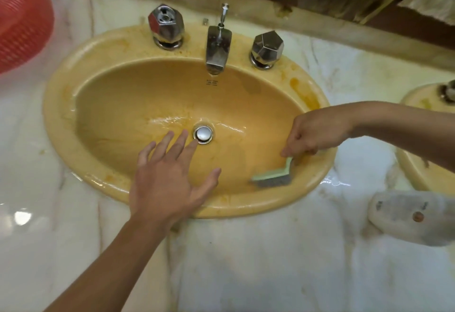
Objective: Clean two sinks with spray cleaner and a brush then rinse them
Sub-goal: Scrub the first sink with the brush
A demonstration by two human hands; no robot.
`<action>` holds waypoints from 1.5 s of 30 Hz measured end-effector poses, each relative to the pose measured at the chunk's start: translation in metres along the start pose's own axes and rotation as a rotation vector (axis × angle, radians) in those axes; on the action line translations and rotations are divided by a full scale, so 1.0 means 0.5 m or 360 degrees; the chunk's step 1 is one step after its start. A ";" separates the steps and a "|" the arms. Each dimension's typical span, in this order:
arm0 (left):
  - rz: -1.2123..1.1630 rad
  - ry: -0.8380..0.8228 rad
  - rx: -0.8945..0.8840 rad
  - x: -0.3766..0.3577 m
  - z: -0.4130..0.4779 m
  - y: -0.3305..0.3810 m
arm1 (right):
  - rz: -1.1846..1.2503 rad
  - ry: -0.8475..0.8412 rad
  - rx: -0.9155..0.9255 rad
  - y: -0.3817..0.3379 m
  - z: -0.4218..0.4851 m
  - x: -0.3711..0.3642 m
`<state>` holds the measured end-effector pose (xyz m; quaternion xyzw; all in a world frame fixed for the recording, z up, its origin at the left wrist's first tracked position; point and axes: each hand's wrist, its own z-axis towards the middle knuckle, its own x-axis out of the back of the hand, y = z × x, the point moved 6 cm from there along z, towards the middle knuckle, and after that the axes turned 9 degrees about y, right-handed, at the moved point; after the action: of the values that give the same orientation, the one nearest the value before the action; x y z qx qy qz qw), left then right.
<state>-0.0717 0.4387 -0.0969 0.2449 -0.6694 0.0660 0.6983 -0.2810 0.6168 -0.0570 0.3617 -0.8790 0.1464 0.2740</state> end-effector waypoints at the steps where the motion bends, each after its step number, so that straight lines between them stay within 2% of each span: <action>1: -0.0003 -0.0001 0.0006 0.000 0.000 0.000 | 0.0021 0.0005 0.0010 0.000 0.001 -0.004; 3: -0.0013 -0.0018 0.0029 -0.002 0.001 -0.001 | -0.0190 0.0201 0.0002 0.000 0.002 0.008; 4: -0.0019 -0.0022 0.0036 -0.003 0.001 -0.001 | -0.0155 0.0202 -0.0009 -0.001 0.001 0.010; 6: -0.0025 -0.0005 0.0045 -0.002 0.001 -0.001 | 0.0111 -0.0027 0.0024 -0.007 -0.009 0.001; 7: -0.0025 0.0004 0.0049 -0.001 0.001 -0.002 | 0.0126 -0.0103 0.0010 -0.007 -0.013 0.002; 8: -0.0029 0.0009 0.0052 -0.001 0.000 -0.002 | 0.0026 -0.0064 0.0004 -0.005 -0.013 0.006; 10: -0.0042 0.0019 0.0056 -0.001 -0.001 -0.002 | -0.0208 0.0222 -0.0049 0.005 -0.003 0.027; 11: -0.0046 0.0026 0.0057 -0.001 -0.001 -0.002 | -0.0197 0.0248 -0.0053 0.005 0.000 0.025; 14: -0.0043 0.0046 0.0054 0.000 -0.001 -0.002 | 0.0002 0.0024 0.0049 -0.013 -0.006 0.002; 17: -0.0047 0.0049 0.0053 0.001 -0.002 -0.001 | -0.0204 0.0290 0.0003 -0.007 0.002 0.013; 18: -0.0044 0.0048 0.0055 0.001 -0.002 0.000 | -0.0180 0.0291 0.0025 -0.012 0.002 0.010; 21: -0.0042 0.0046 0.0063 0.001 -0.001 -0.001 | 0.0012 0.0065 0.0110 -0.022 0.005 -0.011; 23: -0.0046 0.0048 0.0063 0.001 -0.002 -0.001 | -0.0217 0.0222 0.0041 -0.017 0.010 0.004; 24: -0.0049 0.0053 0.0061 0.001 -0.002 -0.001 | -0.0197 0.0271 -0.0002 -0.015 0.013 0.011; 27: -0.0086 0.0094 0.0062 0.005 -0.002 -0.002 | 0.0125 -0.0092 0.0048 -0.025 0.013 -0.005; 28: -0.0102 0.0108 0.0062 0.006 -0.003 -0.002 | 0.0082 -0.0108 0.0065 -0.024 0.015 -0.004; 30: -0.0119 0.0131 0.0062 0.009 -0.004 -0.002 | -0.0180 0.0120 0.0008 -0.014 0.025 0.012; 31: -0.0123 0.0138 0.0062 0.010 -0.004 -0.002 | -0.0134 0.0159 -0.0004 -0.018 0.025 0.014; 34: -0.0125 0.0147 0.0056 0.010 -0.002 -0.002 | 0.0216 -0.0193 0.0078 -0.035 0.017 -0.013; 35: -0.0123 0.0142 0.0049 0.010 -0.003 -0.002 | 0.0172 -0.0157 0.0101 -0.034 0.019 -0.014; 37: -0.0130 0.0154 0.0037 0.012 -0.003 -0.001 | -0.0127 0.0133 0.0036 -0.024 0.030 -0.001; 38: -0.0148 0.0172 0.0024 0.015 -0.003 0.000 | -0.0102 0.0209 0.0012 -0.025 0.033 0.000; 41: -0.0306 0.0285 -0.0041 0.031 -0.008 0.000 | 0.0251 -0.0055 0.0162 -0.056 0.025 -0.031; 42: -0.0390 0.0354 -0.0059 0.041 -0.013 -0.005 | 0.0253 -0.0048 0.0183 -0.057 0.024 -0.033; 45: -0.0401 0.0583 -0.0071 0.073 -0.047 -0.043 | -0.0027 0.0266 0.0085 -0.040 0.032 -0.016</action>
<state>-0.0381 0.4213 -0.0667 0.2950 -0.4969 0.0069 0.8161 -0.2679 0.5999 -0.0731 0.3629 -0.8457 0.1971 0.3380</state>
